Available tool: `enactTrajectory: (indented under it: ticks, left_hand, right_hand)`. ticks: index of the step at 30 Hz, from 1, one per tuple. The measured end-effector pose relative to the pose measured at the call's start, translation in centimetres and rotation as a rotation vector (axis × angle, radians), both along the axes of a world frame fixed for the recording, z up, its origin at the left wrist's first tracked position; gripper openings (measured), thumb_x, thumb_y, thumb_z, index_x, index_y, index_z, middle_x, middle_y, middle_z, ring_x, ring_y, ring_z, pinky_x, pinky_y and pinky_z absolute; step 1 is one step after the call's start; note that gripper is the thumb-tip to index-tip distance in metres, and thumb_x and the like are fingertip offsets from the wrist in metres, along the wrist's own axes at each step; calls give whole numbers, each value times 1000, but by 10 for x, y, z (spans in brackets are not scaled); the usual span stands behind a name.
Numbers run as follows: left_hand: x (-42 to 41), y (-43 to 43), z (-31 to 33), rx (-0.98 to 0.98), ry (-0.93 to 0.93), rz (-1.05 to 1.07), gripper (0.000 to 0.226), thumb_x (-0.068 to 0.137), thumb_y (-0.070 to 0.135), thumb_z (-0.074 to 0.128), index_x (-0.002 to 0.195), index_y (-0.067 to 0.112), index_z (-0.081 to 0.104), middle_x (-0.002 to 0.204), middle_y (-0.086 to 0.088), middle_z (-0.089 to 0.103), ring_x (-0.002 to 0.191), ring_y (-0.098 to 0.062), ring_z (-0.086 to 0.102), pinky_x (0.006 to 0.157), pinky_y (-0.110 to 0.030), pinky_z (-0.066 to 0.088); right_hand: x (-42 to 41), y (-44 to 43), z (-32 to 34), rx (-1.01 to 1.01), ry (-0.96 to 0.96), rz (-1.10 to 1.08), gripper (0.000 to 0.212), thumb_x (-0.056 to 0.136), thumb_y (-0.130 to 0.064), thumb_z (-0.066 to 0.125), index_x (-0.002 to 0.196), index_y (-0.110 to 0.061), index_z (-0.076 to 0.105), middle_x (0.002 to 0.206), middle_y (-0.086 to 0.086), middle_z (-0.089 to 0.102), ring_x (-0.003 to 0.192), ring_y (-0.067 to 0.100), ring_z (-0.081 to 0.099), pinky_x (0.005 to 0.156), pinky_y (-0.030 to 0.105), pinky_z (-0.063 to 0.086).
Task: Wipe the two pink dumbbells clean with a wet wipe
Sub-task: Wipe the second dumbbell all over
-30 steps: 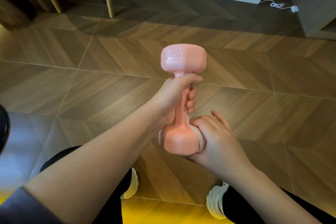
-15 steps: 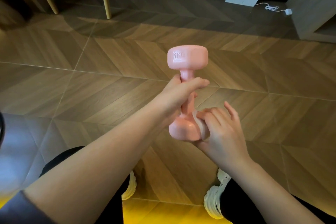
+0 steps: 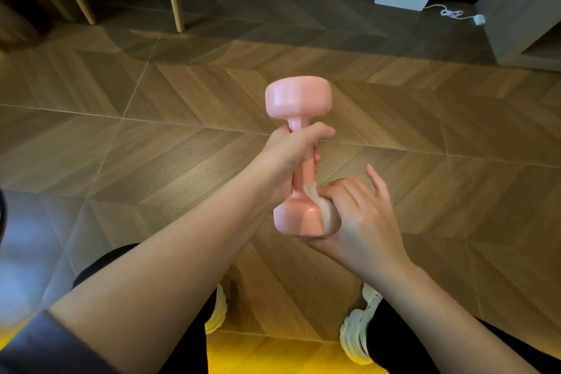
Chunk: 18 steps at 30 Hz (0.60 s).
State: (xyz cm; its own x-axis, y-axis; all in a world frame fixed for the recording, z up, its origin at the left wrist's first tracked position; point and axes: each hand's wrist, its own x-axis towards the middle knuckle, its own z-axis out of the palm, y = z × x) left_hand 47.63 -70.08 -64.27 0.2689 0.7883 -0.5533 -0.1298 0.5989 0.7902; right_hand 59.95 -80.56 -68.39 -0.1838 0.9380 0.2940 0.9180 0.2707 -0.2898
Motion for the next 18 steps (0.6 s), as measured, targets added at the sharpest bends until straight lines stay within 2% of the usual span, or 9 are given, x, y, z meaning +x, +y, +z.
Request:
enactTrajectory:
  ticks: [2, 4, 6, 9, 15, 17, 18]
  left_hand:
    - [3, -4, 1, -14, -44, -43, 22, 84, 15, 72, 68, 17, 56, 55, 1, 47, 48, -13, 44, 49, -25, 37]
    - [7, -5, 0, 0, -90, -53, 29, 85, 11, 70, 59, 18, 59, 53, 0, 49, 46, -12, 44, 50, -25, 39]
    - [9, -4, 0, 28, -52, -31, 16, 81, 12, 72, 71, 15, 60, 60, -2, 54, 55, -14, 51, 60, -30, 44]
    - [6, -1, -1, -39, -9, 18, 21, 81, 15, 74, 87, 15, 54, 69, -1, 50, 67, -15, 50, 66, -33, 41]
    - [2, 3, 0, -46, -109, 2, 26, 83, 15, 71, 64, 18, 54, 54, 1, 47, 46, -13, 43, 52, -26, 39]
    - [3, 2, -2, -15, -88, 23, 18, 79, 17, 73, 74, 15, 56, 60, 0, 52, 52, -14, 49, 59, -30, 43]
    - [4, 0, -2, -7, -61, 33, 20, 74, 19, 75, 82, 13, 57, 65, -1, 53, 58, -15, 52, 63, -32, 44]
  right_hand:
    - [-5, 0, -3, -27, -34, -10, 50, 69, -59, 67, 90, -14, 64, 87, -2, 65, 91, 21, 64, 114, 53, 27]
    - [-6, 1, -4, -14, -83, -49, 49, 69, -57, 66, 88, -12, 63, 85, 0, 65, 91, 24, 64, 114, 56, 25]
    - [-2, 2, -4, 37, -117, -87, 48, 66, -51, 78, 88, -10, 64, 82, 2, 65, 89, 26, 65, 114, 60, 23]
    - [1, 2, -6, 81, -100, -107, 51, 66, -54, 81, 87, -11, 65, 80, 0, 64, 86, 25, 65, 114, 59, 23]
    - [-3, 6, -8, 100, -44, -36, 48, 69, -48, 78, 95, -13, 59, 84, 0, 62, 85, 22, 63, 113, 58, 27]
    - [-1, 5, -9, 92, -71, -57, 47, 68, -47, 80, 96, -13, 63, 85, -1, 64, 89, 22, 64, 115, 57, 24]
    - [0, 5, -10, 82, -78, -78, 48, 66, -48, 82, 94, -13, 65, 85, -2, 64, 89, 22, 65, 116, 56, 23]
